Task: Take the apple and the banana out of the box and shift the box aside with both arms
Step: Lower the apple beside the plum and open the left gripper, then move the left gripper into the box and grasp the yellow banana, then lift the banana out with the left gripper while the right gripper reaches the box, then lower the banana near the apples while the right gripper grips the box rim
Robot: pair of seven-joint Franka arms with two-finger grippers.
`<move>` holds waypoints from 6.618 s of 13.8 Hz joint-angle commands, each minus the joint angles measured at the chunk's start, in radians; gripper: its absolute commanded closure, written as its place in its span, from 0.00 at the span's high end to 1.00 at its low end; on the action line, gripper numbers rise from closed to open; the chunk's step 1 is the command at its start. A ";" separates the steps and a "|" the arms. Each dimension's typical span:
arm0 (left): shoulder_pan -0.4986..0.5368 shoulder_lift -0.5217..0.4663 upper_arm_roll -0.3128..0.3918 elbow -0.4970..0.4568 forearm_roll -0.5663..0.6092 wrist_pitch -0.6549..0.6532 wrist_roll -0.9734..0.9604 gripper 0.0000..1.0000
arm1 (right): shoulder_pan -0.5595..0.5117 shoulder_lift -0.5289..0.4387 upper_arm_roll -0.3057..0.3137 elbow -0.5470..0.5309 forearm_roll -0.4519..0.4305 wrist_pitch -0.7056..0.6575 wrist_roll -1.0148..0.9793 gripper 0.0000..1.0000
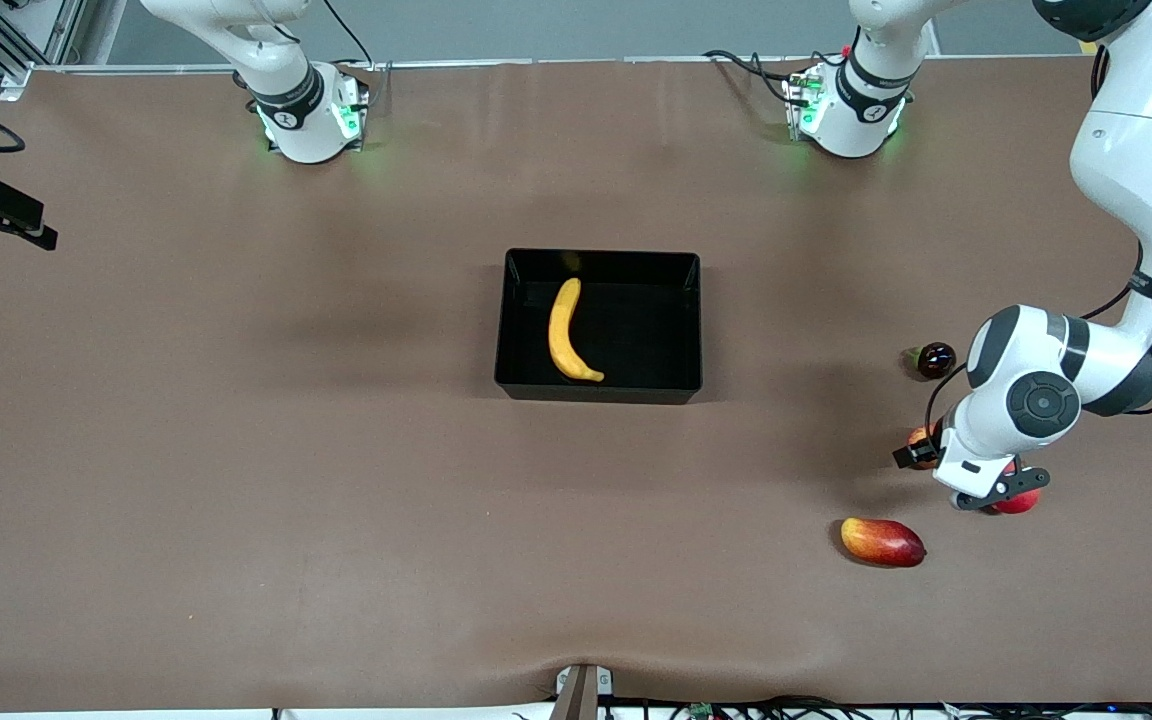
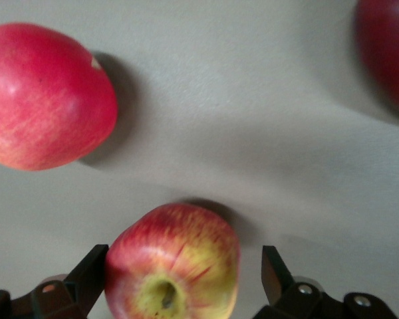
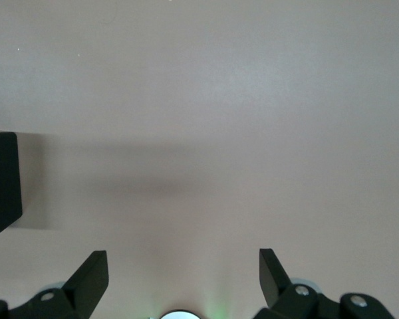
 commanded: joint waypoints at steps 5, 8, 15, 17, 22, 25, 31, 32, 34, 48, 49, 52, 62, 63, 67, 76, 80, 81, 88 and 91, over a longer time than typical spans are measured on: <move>-0.007 -0.111 -0.196 -0.001 -0.123 -0.195 -0.036 1.00 | -0.027 0.005 0.016 0.014 0.010 -0.001 -0.014 1.00; -0.035 -0.111 -0.317 -0.001 -0.123 -0.226 -0.183 1.00 | -0.027 0.005 0.016 0.014 0.010 -0.001 -0.014 1.00; -0.422 -0.055 -0.353 0.077 -0.111 -0.264 -0.659 1.00 | -0.027 0.005 0.016 0.014 0.010 -0.001 -0.014 1.00; -0.498 -0.026 -0.351 0.091 -0.114 -0.252 -0.677 1.00 | -0.028 0.005 0.016 0.014 0.010 -0.001 -0.014 1.00; -0.630 0.063 -0.264 0.089 -0.106 -0.044 -0.661 1.00 | -0.028 0.010 0.016 0.014 0.008 -0.001 -0.013 1.00; -0.785 0.077 -0.090 0.091 -0.112 0.062 -0.659 1.00 | -0.028 0.008 0.016 0.014 0.008 -0.001 -0.013 1.00; -0.888 0.185 -0.028 0.187 -0.116 0.095 -0.670 1.00 | -0.028 0.010 0.016 0.014 0.010 -0.001 -0.014 1.00; -0.888 0.197 -0.028 0.195 -0.116 0.111 -0.668 0.91 | -0.028 0.010 0.016 0.014 0.008 -0.001 -0.014 1.00; -0.898 0.211 -0.028 0.198 -0.114 0.118 -0.667 0.71 | -0.028 0.010 0.016 0.014 0.010 -0.001 -0.014 1.00; -0.839 -0.025 -0.060 0.195 -0.155 -0.114 -0.667 0.00 | -0.037 0.028 0.016 0.001 0.005 -0.012 -0.017 1.00; -0.830 -0.057 -0.063 0.190 -0.165 -0.132 -0.664 0.00 | -0.039 0.045 0.016 0.001 0.005 -0.011 -0.016 1.00; -0.791 -0.139 -0.069 0.184 -0.206 -0.203 -0.597 0.00 | -0.008 0.108 0.022 0.003 0.014 -0.034 -0.014 1.00; -0.156 -0.292 -0.354 -0.024 -0.269 -0.344 0.078 0.00 | 0.220 0.215 0.022 -0.161 0.215 0.222 0.219 1.00; -0.124 -0.291 -0.354 -0.041 -0.263 -0.342 0.114 0.00 | 0.246 0.228 0.022 -0.164 0.218 0.238 0.243 1.00; -0.003 -0.231 -0.351 -0.076 -0.228 -0.300 0.322 0.00 | 0.357 0.298 0.022 -0.177 0.220 0.325 0.340 1.00; 0.108 -0.113 -0.347 -0.205 0.003 -0.096 0.494 0.00 | 0.567 0.409 0.022 -0.339 0.275 0.650 0.437 1.00; 0.196 -0.093 -0.344 -0.296 0.068 0.050 0.531 0.00 | 0.696 0.488 0.022 -0.338 0.288 0.772 0.529 1.00; 0.221 -0.073 -0.344 -0.305 0.079 0.076 0.531 0.00 | 0.704 0.501 0.022 -0.339 0.288 0.782 0.532 1.00; 0.232 -0.010 -0.299 -0.299 0.098 0.174 0.528 0.00 | 0.737 0.518 0.021 -0.335 0.281 0.781 0.598 0.00; 0.214 0.013 -0.281 -0.288 0.113 0.207 0.513 0.00 | 0.742 0.516 0.021 -0.330 0.281 0.773 0.609 0.00</move>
